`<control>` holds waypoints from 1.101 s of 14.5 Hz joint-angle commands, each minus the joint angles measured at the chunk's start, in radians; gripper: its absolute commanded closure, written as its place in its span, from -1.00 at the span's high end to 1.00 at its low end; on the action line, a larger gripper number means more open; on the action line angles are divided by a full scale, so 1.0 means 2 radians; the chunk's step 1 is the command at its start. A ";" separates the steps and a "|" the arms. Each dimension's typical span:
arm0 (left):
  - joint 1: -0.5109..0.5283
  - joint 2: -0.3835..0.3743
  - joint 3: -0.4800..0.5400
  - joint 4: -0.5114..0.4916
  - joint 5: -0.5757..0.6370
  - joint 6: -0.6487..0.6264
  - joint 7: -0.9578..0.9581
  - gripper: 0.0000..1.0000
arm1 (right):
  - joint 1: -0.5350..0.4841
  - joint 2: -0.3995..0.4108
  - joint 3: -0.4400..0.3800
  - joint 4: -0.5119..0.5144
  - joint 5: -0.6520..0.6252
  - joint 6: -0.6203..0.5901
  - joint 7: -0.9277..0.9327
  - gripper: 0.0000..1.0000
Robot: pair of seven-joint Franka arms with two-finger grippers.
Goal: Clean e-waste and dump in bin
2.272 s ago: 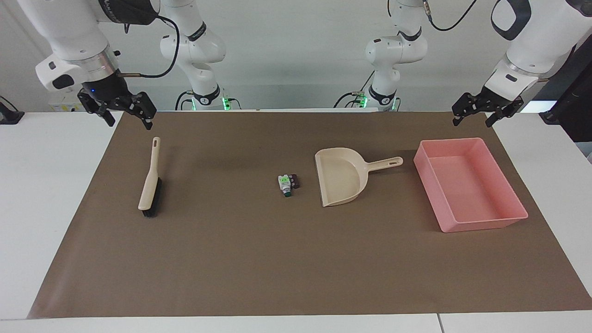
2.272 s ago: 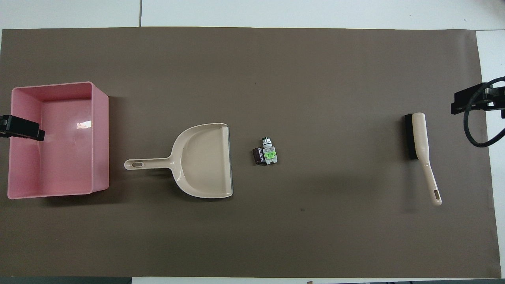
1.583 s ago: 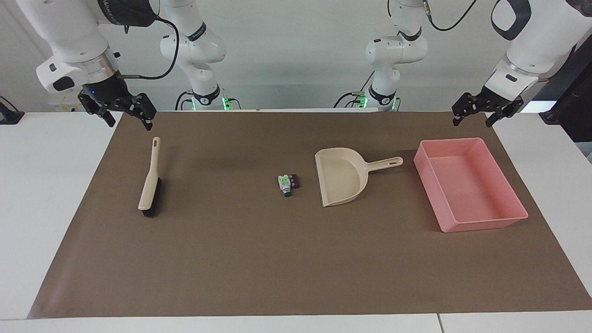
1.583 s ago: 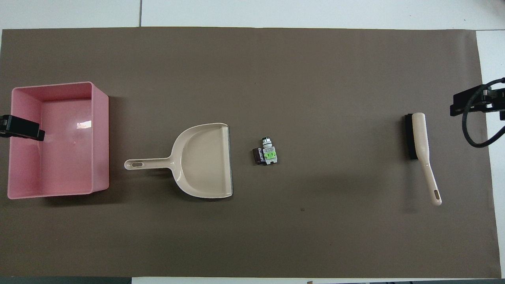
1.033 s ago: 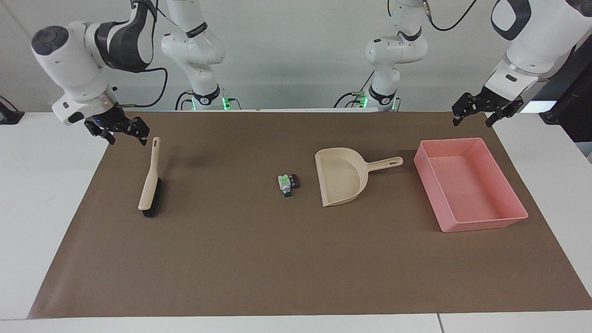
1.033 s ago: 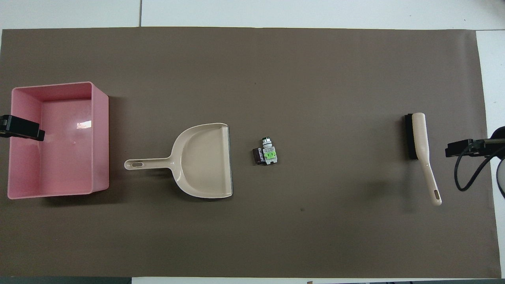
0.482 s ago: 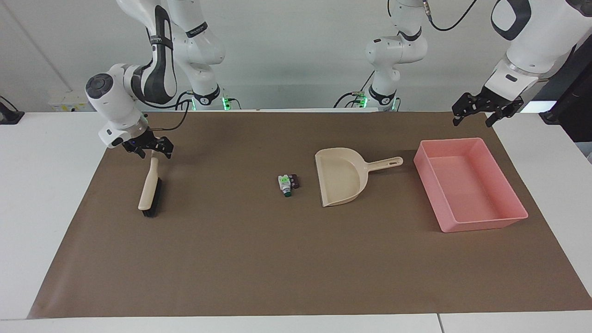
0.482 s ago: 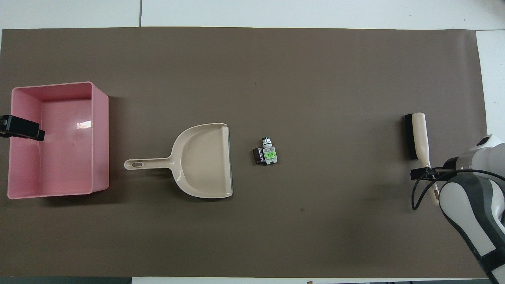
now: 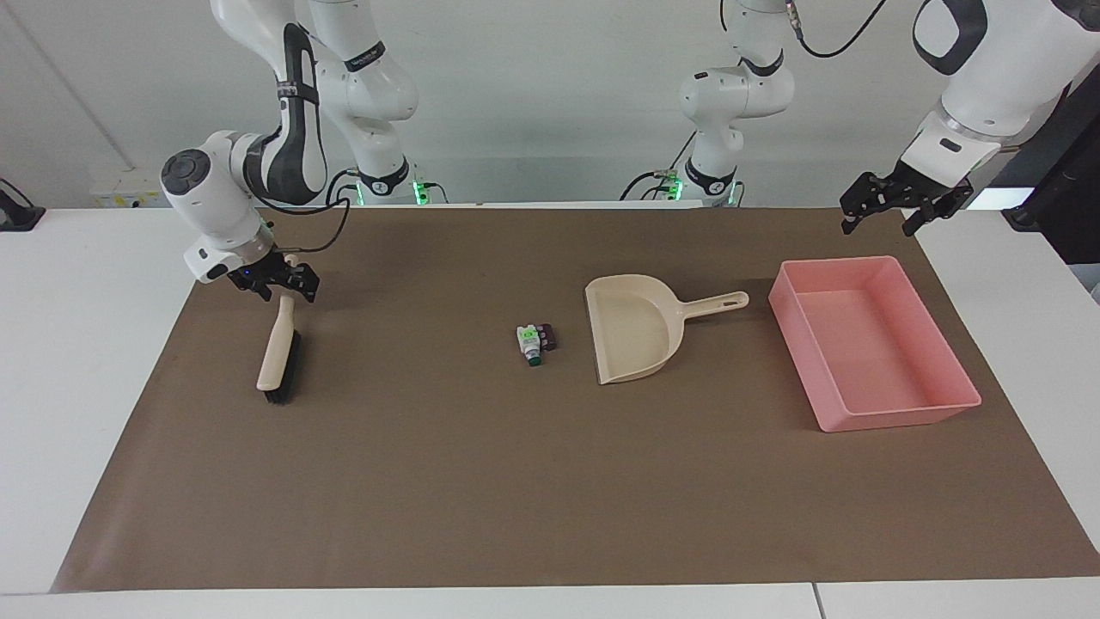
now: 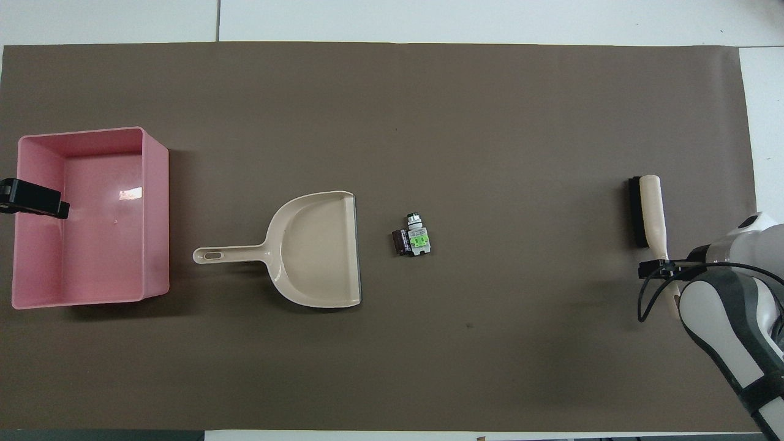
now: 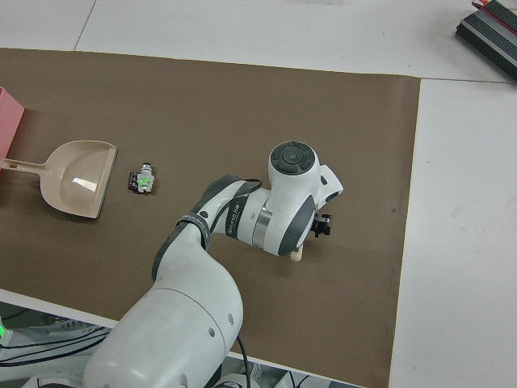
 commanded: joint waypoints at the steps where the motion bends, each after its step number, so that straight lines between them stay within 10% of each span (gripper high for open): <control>1: 0.000 -0.013 -0.001 -0.015 -0.002 0.005 0.005 0.99 | -0.007 0.001 0.005 0.009 0.011 -0.008 -0.007 0.63; 6: -0.007 -0.015 -0.003 -0.018 -0.002 0.011 0.089 0.96 | -0.007 0.003 0.005 0.013 0.011 -0.021 -0.007 0.03; 10: -0.037 -0.022 -0.007 -0.050 -0.002 0.067 0.226 0.94 | -0.005 0.003 0.005 0.014 0.011 -0.023 0.007 -1.00; 16: -0.078 -0.022 -0.006 -0.126 -0.002 0.157 0.474 0.96 | 0.009 0.004 0.012 0.075 0.011 -0.103 0.033 -1.00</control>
